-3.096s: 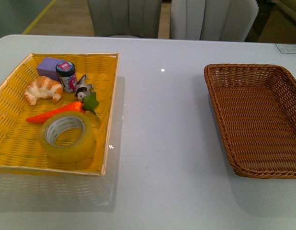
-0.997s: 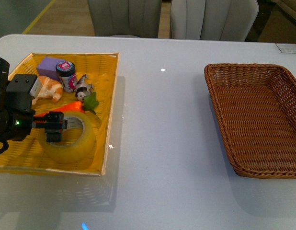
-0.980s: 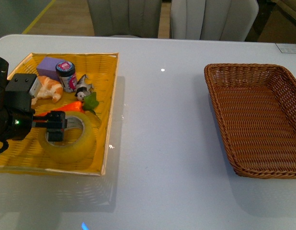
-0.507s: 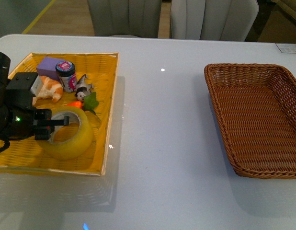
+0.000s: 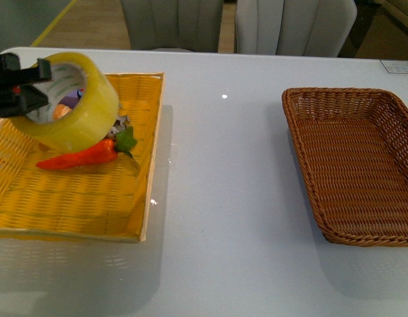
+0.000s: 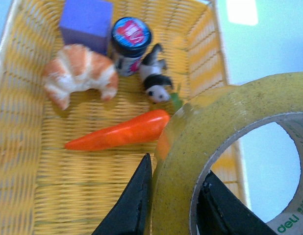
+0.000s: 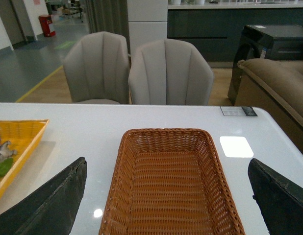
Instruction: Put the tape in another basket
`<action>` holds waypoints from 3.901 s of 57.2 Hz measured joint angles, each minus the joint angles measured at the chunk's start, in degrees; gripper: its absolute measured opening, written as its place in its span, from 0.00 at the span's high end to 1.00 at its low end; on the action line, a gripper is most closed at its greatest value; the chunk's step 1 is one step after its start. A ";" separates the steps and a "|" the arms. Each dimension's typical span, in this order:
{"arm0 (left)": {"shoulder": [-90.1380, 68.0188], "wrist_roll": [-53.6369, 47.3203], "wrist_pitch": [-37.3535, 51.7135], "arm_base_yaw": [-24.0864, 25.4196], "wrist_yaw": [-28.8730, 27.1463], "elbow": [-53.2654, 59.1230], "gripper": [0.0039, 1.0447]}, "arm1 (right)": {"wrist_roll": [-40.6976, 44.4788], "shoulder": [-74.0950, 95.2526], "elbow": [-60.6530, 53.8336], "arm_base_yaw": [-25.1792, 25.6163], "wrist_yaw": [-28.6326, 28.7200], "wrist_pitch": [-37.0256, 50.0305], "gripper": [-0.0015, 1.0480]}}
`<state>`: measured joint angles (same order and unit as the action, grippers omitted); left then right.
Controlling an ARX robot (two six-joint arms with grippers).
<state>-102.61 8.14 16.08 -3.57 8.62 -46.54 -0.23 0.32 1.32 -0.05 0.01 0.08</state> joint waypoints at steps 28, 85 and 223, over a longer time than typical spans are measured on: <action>2.16 3.72 -5.07 -26.69 -3.54 -12.96 0.85 | 0.00 0.00 0.00 0.00 0.00 0.00 0.09; 1.25 3.26 -7.50 -33.03 -4.31 -14.14 0.85 | -37.53 53.72 14.34 -7.78 22.16 16.13 0.09; 2.99 3.52 -6.49 -30.58 -1.09 -14.14 0.08 | -52.59 81.74 20.83 -12.24 20.33 47.98 0.55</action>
<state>-99.61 11.66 9.58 -34.15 7.53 -60.69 -52.82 82.06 22.15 -12.29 20.34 48.05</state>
